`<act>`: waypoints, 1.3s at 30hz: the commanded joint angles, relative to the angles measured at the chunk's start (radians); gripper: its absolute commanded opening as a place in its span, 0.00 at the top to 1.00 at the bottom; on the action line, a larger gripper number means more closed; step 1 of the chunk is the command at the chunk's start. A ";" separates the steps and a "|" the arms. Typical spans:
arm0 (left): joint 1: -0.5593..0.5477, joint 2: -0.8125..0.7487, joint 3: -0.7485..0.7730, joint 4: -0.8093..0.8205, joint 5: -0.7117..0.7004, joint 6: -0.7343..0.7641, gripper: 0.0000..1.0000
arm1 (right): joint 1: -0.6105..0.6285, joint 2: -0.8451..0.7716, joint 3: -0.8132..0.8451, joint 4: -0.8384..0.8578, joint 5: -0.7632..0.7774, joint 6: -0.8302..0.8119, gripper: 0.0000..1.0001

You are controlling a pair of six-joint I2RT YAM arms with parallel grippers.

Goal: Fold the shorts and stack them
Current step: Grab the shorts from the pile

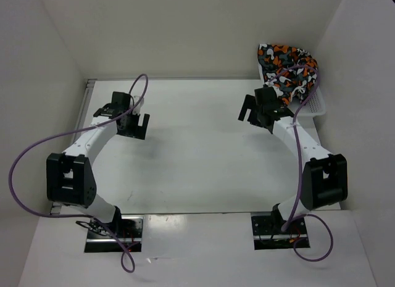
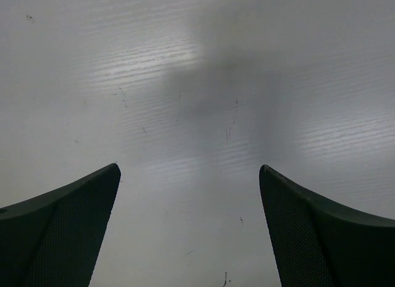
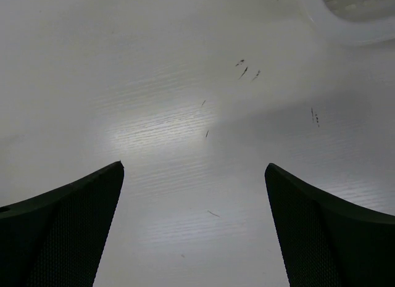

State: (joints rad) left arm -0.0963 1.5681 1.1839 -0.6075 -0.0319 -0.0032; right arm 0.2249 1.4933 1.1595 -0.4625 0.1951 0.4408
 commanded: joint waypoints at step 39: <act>0.012 -0.079 -0.001 0.032 0.110 0.003 0.00 | -0.430 0.499 0.587 0.049 -0.051 0.231 0.10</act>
State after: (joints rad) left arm -0.0891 1.4765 1.1439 -0.5682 0.0566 -0.0032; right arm -0.1947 1.9175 1.6085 -0.3809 0.1616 0.6434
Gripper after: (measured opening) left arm 1.000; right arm 0.908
